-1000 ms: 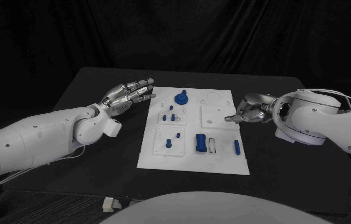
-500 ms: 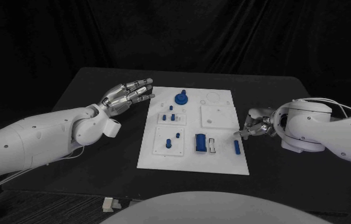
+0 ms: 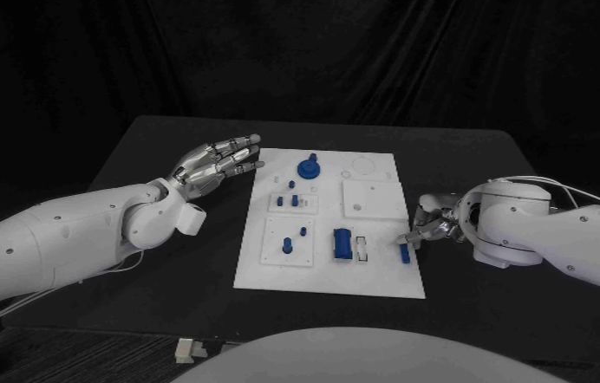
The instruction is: Assemble the parts on the task board
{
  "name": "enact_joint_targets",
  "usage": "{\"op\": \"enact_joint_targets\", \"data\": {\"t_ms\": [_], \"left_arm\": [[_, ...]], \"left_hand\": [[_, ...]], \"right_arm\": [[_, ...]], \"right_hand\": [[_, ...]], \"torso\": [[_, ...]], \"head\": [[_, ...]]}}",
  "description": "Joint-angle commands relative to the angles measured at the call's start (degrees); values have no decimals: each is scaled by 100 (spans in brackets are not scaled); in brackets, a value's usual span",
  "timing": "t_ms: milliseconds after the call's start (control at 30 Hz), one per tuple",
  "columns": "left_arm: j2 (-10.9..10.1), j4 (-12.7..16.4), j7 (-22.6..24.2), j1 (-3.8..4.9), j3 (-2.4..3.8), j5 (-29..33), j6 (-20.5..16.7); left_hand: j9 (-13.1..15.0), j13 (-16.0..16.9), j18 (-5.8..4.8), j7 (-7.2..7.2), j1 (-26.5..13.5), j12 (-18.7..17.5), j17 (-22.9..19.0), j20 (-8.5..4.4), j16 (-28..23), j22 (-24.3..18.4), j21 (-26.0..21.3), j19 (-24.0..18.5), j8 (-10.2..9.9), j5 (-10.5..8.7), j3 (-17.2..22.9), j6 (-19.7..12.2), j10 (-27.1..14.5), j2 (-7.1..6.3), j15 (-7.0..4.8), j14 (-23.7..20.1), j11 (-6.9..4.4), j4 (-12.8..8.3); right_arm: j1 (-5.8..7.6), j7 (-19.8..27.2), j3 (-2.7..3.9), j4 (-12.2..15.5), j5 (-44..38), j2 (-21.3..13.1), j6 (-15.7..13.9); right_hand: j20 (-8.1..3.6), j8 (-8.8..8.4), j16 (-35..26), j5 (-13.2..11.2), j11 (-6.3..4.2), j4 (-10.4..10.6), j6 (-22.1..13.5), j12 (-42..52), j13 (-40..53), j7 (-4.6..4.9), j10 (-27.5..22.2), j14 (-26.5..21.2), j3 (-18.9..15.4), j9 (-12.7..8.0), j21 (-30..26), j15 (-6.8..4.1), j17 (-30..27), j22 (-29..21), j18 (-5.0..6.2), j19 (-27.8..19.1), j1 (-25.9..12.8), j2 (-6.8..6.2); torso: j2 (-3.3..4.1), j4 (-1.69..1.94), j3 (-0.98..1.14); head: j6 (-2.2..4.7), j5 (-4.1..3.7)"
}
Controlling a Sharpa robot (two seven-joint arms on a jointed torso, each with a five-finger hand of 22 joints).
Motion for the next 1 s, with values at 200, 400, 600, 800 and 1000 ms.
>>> {"op": "enact_joint_targets", "data": {"t_ms": [200,400,600,800,1000], "left_arm": [[16,1,68,-15,6,34,69],[15,-3,65,-24,6,34,79],[4,5,60,-30,6,34,80],[-2,3,55,-34,6,34,85],[-5,4,51,-38,6,34,88]], "left_hand": [[4,7,14,14,-15,31,8,-2,22,-13,27,45,12,23,25,18,-5,52,49,-3,34,-5],[4,7,14,14,-15,31,8,-2,22,-13,27,45,12,23,25,18,-5,52,49,-3,34,-5],[4,6,13,18,-22,29,6,-2,18,-14,27,46,13,21,26,17,-6,59,48,-7,37,1],[4,6,13,18,-22,29,6,-2,18,-14,27,46,13,21,26,17,-6,59,48,-7,37,1],[5,7,13,21,-28,31,6,-3,17,-16,27,47,14,21,29,23,-5,67,47,-8,40,5]], "right_arm": [[-134,-120,1,-64,-23,85,-203],[-252,-129,1,-139,-202,186,-184],[-325,-138,1,-179,-398,268,-133],[-345,-97,1,-122,-454,286,-260],[-348,78,3,62,-431,209,-592]], "right_hand": [[-54,165,-48,167,-75,-246,-37,20,1506,-33,596,331,24,338,-88,-71,-87,1053,-11,138,233,-45],[-66,249,-72,615,-84,-464,-275,20,1506,-30,596,323,96,626,-128,-79,-133,1042,-4,125,442,-101],[-49,226,-123,1171,-44,-756,-660,20,1506,28,596,304,300,796,-203,-51,-230,1021,7,103,727,-164],[5,60,-141,1475,48,-1073,-949,20,1506,138,596,301,769,691,-228,18,-258,1018,8,99,991,-203],[76,-33,-150,1829,148,-1537,-960,20,1506,252,596,297,1493,476,-236,97,-275,1020,8,99,1155,-303]], "torso": [[0,7,-3],[-1,4,-6],[0,9,-5],[1,6,-7],[-1,6,-4]], "head": [[-1,8],[-1,-3],[-1,12],[-1,15],[-1,37]]}}
